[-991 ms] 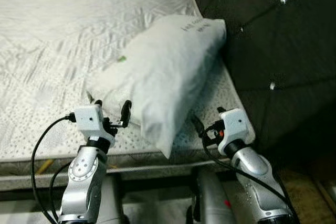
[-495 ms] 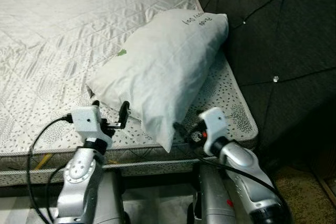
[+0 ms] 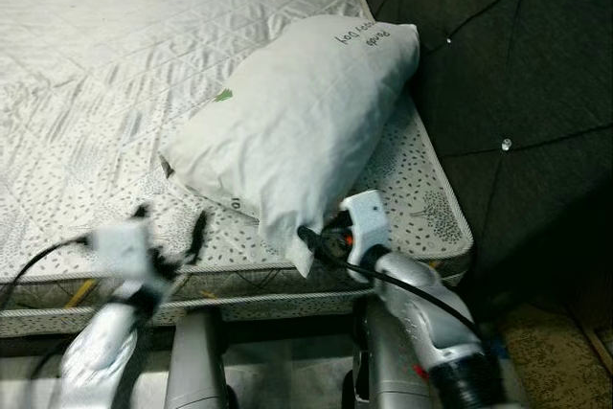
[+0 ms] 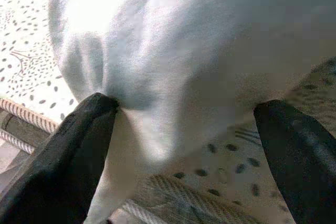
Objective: Clean up the room
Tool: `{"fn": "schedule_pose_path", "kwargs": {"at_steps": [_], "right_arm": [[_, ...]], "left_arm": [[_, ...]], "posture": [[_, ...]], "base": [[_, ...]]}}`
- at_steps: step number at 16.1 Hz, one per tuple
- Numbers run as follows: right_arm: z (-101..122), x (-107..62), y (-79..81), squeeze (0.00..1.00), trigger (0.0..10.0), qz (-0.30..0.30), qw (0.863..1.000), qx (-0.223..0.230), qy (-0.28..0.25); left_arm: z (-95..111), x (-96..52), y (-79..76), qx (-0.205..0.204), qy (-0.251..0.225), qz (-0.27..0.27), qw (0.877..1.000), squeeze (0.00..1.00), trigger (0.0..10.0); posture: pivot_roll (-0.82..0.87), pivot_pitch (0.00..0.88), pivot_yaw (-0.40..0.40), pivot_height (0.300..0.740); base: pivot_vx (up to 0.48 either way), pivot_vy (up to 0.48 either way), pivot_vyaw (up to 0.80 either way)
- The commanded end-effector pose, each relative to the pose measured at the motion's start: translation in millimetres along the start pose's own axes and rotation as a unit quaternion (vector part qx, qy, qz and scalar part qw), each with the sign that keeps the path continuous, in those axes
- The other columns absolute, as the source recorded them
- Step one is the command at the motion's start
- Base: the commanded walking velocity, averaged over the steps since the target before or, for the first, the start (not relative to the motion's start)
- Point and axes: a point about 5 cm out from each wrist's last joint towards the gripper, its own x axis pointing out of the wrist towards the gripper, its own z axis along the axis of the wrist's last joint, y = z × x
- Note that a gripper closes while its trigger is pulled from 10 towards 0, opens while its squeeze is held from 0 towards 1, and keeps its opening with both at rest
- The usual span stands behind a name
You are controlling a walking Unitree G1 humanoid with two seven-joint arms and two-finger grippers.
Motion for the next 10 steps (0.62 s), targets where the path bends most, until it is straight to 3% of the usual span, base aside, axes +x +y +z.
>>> {"fn": "schedule_pose_path", "kwargs": {"at_steps": [1,3,5,10], "right_arm": [[-1,3.5,2.9,0.0,10.0,0.003,1.0,0.008,0.011],[3,7.8,4.3,0.0,10.0,0.001,1.0,0.019,0.01],[11,15.0,3.9,0.0,10.0,-0.011,0.997,0.07,0.007],[25,21.0,6.0,0.0,10.0,-0.049,0.991,0.121,-0.021]], "left_arm": [[4,-9.0,12.9,0.014,0.003,0.032,0.999,0.0,10.0],[4,-21.2,21.5,0.015,0.011,0.062,0.998,0.0,10.0],[1,-26.3,16.5,0.01,0.02,0.066,0.998,0.0,10.0],[6,-11.6,9.1,0.004,0.008,0.05,0.999,0.0,10.0]], "posture": [[0.11,0.165,-0.015,0.537],[0.13,0.162,-0.021,0.537],[0.14,0.157,-0.027,0.537],[0.13,0.153,-0.015,0.537]], "base": [[0.0,0.0,0.0],[0.0,0.0,0.0],[0.0,0.0,0.0],[0.0,0.0,0.0]]}}
